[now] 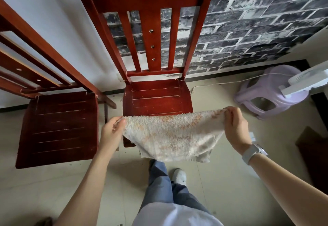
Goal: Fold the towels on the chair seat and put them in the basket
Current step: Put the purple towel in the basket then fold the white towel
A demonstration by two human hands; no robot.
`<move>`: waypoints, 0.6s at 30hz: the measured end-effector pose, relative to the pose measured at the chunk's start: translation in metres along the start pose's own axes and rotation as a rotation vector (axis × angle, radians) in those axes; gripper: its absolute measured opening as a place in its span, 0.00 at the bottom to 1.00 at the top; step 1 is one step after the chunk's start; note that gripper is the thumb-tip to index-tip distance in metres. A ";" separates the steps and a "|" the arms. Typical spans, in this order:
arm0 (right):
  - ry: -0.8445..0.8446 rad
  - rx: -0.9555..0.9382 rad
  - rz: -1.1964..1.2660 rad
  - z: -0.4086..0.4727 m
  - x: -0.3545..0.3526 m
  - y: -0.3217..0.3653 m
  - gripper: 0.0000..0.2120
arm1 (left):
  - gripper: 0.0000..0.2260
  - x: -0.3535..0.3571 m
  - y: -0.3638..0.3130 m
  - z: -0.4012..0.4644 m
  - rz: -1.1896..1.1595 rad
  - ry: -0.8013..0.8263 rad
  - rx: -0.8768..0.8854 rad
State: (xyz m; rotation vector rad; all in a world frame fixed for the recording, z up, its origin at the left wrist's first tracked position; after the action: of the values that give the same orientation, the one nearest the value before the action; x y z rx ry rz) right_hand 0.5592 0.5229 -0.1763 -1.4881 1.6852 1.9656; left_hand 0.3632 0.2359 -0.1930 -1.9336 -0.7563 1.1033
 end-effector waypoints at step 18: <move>0.079 0.405 0.082 0.188 0.206 -0.019 0.19 | 0.20 0.062 0.097 0.259 0.099 -0.100 -0.154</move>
State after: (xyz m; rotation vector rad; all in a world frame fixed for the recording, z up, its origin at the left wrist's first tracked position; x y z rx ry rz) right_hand 0.3634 0.5890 -0.3655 -1.3765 2.0530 1.4919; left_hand 0.1729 0.3185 -0.3866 -2.0756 -0.8288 1.2409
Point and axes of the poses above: each hand's wrist, its own z-axis towards the middle knuckle, its own x-axis out of the palm, y = z × x, the point moved 1 cm from there along z, towards the middle knuckle, and after that the axes turned 4 degrees about x, right-handed, at the moved point
